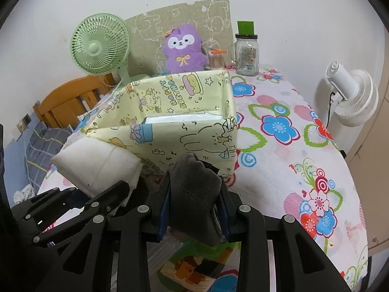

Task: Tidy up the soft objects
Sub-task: 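Lift the white pad with the left tool while the right carries the grey sock toward the box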

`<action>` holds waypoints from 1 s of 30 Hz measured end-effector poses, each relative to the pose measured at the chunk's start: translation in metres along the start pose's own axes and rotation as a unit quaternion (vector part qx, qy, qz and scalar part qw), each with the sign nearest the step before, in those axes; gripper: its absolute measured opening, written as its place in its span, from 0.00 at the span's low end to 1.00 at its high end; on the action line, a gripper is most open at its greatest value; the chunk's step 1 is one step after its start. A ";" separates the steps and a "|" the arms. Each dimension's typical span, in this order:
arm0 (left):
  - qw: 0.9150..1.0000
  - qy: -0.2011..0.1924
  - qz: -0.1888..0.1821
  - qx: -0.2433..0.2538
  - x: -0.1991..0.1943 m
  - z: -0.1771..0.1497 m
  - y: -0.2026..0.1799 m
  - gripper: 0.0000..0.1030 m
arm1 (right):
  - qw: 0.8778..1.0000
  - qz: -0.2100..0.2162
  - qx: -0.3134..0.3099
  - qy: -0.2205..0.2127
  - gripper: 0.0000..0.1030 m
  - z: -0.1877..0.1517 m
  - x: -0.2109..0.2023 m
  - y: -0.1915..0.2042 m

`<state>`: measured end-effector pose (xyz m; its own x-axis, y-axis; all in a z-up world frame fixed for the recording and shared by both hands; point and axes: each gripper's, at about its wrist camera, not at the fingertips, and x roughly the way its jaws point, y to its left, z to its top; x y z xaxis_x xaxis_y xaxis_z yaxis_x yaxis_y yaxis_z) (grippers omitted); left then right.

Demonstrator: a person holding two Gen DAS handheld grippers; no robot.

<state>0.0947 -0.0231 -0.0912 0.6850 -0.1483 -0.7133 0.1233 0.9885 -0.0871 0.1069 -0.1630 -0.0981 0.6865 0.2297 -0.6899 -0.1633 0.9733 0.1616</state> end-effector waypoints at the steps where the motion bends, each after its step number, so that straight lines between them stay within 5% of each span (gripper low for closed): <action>1: 1.000 -0.002 0.000 0.002 -0.003 -0.001 -0.001 0.18 | 1.000 0.000 0.000 -0.002 0.35 0.000 -0.002 0.001; 30: 0.998 -0.060 -0.002 0.015 -0.076 0.008 -0.015 0.16 | 0.997 -0.013 -0.013 -0.072 0.35 0.002 -0.082 0.018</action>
<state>0.0465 -0.0272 -0.0304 0.7656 -0.1557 -0.6242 0.1457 0.9870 -0.0675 0.0491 -0.1645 -0.0366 0.7849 0.2038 -0.5851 -0.1605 0.9790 0.1257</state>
